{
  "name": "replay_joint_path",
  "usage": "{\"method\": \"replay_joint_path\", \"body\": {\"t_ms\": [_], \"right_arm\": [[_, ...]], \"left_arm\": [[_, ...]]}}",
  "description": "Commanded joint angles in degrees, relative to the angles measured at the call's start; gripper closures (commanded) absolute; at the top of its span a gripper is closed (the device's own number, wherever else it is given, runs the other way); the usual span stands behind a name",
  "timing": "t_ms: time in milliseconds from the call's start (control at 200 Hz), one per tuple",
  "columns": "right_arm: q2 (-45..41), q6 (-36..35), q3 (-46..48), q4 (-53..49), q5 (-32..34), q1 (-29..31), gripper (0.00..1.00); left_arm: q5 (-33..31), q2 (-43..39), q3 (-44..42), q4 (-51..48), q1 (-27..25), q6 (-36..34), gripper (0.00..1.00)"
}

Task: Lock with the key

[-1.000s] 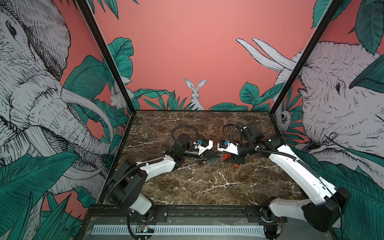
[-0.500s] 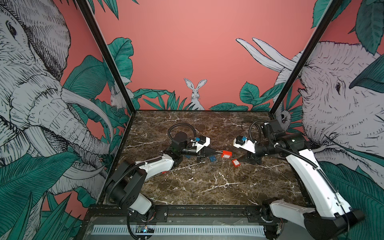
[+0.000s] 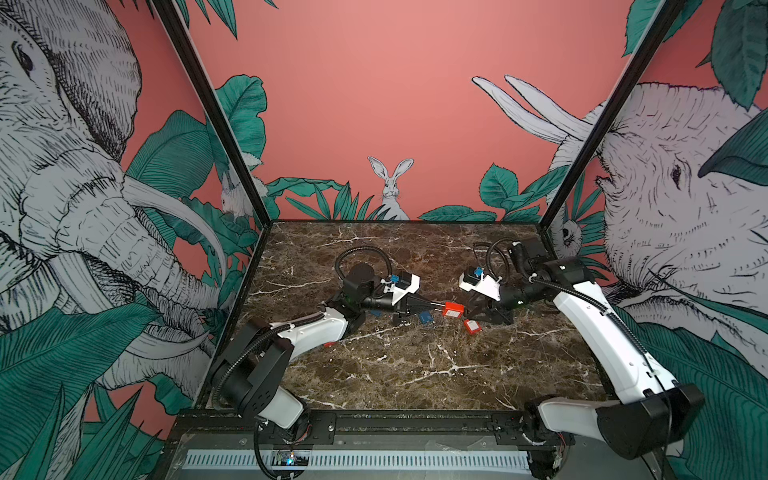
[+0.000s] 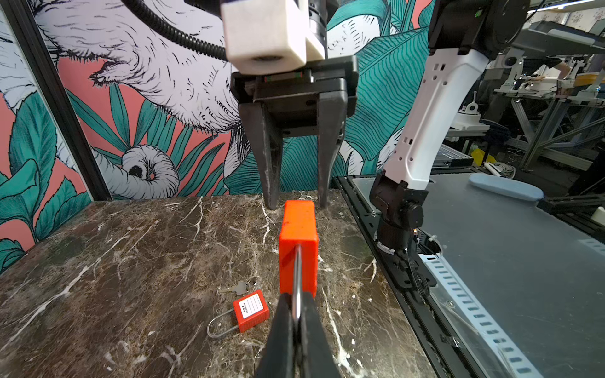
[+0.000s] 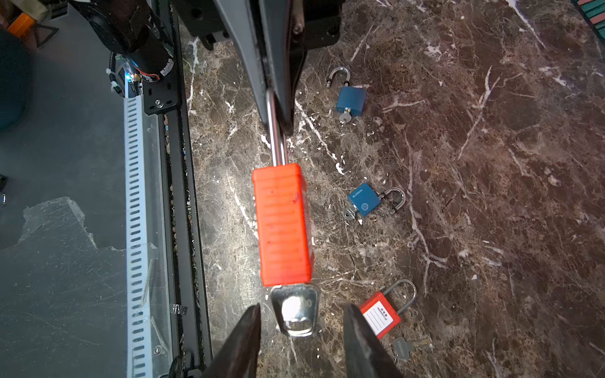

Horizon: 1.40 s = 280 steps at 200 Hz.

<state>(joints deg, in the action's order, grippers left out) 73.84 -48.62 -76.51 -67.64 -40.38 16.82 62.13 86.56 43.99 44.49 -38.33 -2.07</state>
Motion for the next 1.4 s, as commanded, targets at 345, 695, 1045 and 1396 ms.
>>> {"method": "replay_joint_path", "body": {"t_ms": [345, 695, 1045, 1396], "right_arm": [[1.9, 0.11, 2.84, 1.68, -0.49, 1.59, 0.73], [-0.81, 0.46, 4.78, 4.98, 0.83, 2.25, 0.87], [-3.41, -1.1, 6.54, 7.98, 1.34, 2.77, 1.0], [-2.94, -3.75, 6.22, 5.09, 3.98, 3.22, 1.0]], "left_arm": [[0.88, -1.84, 2.06, 2.52, -0.26, 0.51, 1.0], [1.05, -0.83, 2.88, 2.71, -0.25, 0.68, 1.0], [2.2, -0.41, 3.79, -0.19, -0.26, 0.31, 1.0], [2.29, -1.97, 4.15, -5.64, 0.53, -3.67, 1.0]]}}
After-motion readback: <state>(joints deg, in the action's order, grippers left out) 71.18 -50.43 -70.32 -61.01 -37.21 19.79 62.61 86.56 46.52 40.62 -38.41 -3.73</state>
